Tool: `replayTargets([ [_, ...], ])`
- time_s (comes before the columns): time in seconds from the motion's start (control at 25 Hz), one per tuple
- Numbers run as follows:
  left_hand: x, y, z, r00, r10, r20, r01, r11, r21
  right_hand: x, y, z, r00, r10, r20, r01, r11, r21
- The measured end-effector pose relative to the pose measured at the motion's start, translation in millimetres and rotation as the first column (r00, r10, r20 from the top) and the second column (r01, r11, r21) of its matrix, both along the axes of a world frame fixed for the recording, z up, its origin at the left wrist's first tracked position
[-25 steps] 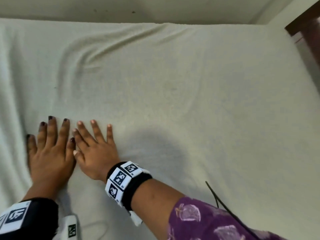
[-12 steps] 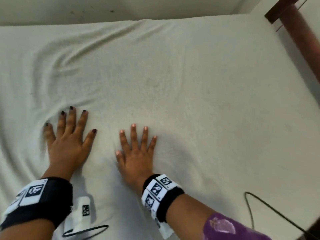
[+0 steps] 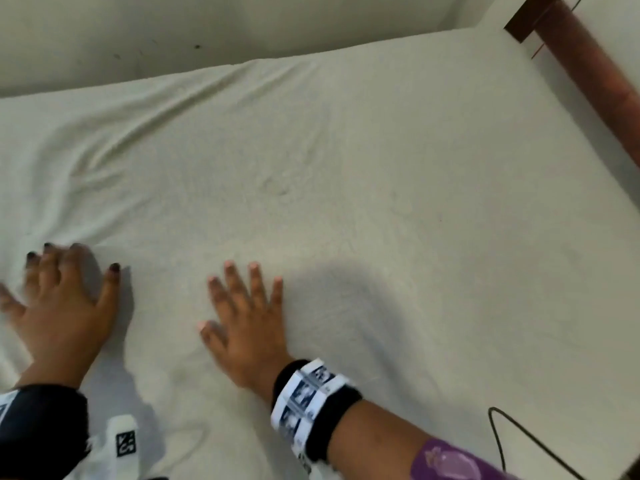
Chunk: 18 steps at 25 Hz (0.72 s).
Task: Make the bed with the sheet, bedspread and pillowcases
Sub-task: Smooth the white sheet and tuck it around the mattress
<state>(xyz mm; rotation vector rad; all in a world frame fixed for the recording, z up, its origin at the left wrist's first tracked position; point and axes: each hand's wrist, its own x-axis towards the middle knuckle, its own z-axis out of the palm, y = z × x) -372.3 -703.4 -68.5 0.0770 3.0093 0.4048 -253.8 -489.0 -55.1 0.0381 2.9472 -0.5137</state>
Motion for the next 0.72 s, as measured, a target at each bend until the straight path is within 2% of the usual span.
replayTargets([
  [0.08,-18,34,20,0.992,-0.095,-0.083,0.092,0.995,-0.031,-23,44,-6,0.956,-0.294,0.013,0.293,0.955,0.047],
  [0.12,-38,41,14,0.984,-0.157,-0.086,0.152,0.987,-0.057,-36,69,-11,0.915,-0.403,-0.010,0.401,0.909,0.114],
  [0.16,-54,53,18,0.977,-0.185,-0.103,0.177,0.980,-0.090,-46,90,-17,0.905,-0.425,-0.036,0.425,0.891,0.160],
  [0.2,-71,61,16,0.980,-0.192,-0.060,0.188,0.980,-0.063,-51,98,-21,0.916,-0.401,-0.018,0.398,0.901,0.169],
  [0.24,-87,69,12,0.975,-0.206,-0.078,0.200,0.976,-0.081,-53,93,-26,0.943,-0.331,-0.003,0.328,0.931,0.158],
  [0.32,-120,85,13,0.984,-0.167,-0.064,0.164,0.986,-0.041,-57,62,-26,0.982,-0.190,-0.021,0.191,0.974,0.121],
  [0.4,-148,86,4,0.996,-0.087,0.020,0.087,0.996,-0.018,-69,26,-21,0.997,-0.071,0.034,0.069,0.997,0.037],
  [0.48,-161,80,-3,0.994,0.003,0.107,0.001,0.999,-0.037,-83,-12,-6,0.980,0.158,0.120,-0.161,0.987,0.019],
  [0.56,-168,66,-18,0.998,-0.013,0.062,0.017,0.999,-0.051,-93,-36,10,0.924,0.325,0.203,-0.327,0.945,-0.023],
  [0.64,-175,54,-22,0.997,0.028,-0.072,-0.029,0.999,-0.014,-99,-34,16,0.936,0.307,0.171,-0.303,0.952,-0.052],
  [0.72,-186,50,-10,0.991,0.010,-0.134,-0.014,1.000,-0.028,-103,-13,7,0.992,0.080,0.098,-0.076,0.996,-0.038],
])
